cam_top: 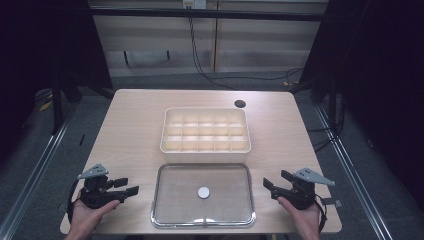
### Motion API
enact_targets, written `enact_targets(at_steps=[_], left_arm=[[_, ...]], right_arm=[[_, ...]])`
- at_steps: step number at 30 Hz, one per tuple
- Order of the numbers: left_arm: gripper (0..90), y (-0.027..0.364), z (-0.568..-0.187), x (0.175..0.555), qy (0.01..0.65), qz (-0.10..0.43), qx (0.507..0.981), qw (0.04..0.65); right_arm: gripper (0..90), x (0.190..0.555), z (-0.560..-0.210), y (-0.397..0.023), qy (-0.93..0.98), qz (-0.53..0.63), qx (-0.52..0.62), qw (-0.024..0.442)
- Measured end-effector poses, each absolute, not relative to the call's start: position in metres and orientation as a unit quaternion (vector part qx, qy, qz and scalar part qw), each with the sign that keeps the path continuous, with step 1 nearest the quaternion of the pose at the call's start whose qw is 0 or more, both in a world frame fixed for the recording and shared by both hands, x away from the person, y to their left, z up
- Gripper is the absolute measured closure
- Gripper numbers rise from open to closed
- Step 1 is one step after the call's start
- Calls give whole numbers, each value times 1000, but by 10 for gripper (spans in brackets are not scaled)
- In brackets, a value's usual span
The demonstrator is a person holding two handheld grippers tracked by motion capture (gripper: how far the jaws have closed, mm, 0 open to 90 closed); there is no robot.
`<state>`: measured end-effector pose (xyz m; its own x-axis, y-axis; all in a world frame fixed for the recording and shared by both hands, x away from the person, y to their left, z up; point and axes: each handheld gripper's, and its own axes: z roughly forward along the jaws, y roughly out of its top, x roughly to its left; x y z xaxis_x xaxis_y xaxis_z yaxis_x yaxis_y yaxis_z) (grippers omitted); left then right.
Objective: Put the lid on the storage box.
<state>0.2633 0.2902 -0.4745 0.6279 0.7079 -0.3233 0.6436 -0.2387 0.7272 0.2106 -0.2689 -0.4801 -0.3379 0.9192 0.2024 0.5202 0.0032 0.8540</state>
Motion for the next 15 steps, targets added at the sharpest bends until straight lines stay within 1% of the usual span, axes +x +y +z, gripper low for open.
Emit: enact_targets(at_steps=[5, 8, 9, 10, 11, 12, 14, 15], left_arm=[[295, 289, -473, 262, 423, 34, 787, 449], [285, 288, -474, 261, 420, 32, 788, 450], [285, 287, -474, 261, 417, 32, 791, 447], [283, 287, -474, 261, 411, 27, 794, 447], [282, 286, -473, 260, 410, 28, 794, 448], [285, 285, -473, 259, 409, 30, 795, 448], [326, 283, -473, 259, 400, 25, 804, 440], [348, 282, -473, 259, 398, 23, 806, 438]], right_arm=[[256, 208, -475, -270, 673, 472, 525, 221], [264, 207, -474, -272, 667, 481, 530, 206], [280, 207, -473, -272, 665, 485, 532, 202], [301, 206, -472, -272, 668, 483, 528, 207], [281, 204, -471, -271, 670, 481, 525, 210], [276, 202, -470, -270, 672, 488, 515, 210], [354, 200, -468, -265, 692, 474, 504, 206], [362, 198, -469, -261, 706, 456, 499, 214]])
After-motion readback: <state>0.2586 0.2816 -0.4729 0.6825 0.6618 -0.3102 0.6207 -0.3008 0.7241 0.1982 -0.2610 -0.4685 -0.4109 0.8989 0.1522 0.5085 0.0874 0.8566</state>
